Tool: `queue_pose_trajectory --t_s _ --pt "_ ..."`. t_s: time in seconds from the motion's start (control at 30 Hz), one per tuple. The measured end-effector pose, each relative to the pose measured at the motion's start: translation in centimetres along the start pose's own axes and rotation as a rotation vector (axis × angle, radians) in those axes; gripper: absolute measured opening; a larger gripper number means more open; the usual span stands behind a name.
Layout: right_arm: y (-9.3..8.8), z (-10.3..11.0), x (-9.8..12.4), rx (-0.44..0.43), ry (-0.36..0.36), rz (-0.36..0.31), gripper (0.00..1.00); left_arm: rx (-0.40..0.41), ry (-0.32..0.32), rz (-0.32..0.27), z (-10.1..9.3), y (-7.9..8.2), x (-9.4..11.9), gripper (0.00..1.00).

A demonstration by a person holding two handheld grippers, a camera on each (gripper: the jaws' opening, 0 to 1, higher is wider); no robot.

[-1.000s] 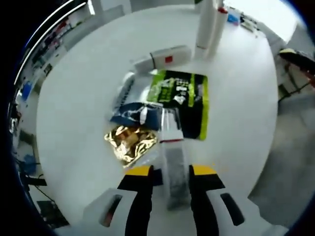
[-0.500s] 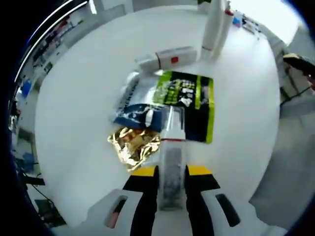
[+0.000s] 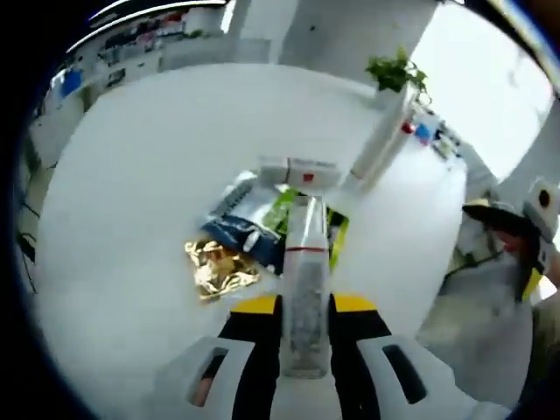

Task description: Arrange the skincare products in the storage area until every visible bottle or jar stands upright without overlapping.

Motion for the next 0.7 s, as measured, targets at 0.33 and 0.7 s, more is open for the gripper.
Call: queue_pose_trajectory --t_s 0.33,0.7 --pt "0.1 0.0 0.1 -0.012 0.005 -0.016 0.92 0.107 -0.137 -0.186 -3.2 1.6 3.0 0.17" --pt "1.4 1.8 0.4 -0.041 0.124 -0.096 0.91 0.11 -0.29 -0.32 -7.7 2.4 5.5 0.17"
Point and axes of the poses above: the point that each gripper's makers call its tool centre point, and the gripper's own axes: x roughly backward along the fingers, z roughly to its left, y roughly out of its top, the point moved 6 cm from there along x, roughly backward along the fingers, and after that the axes turned 3 degrees about -z, right-handed, at the moved point
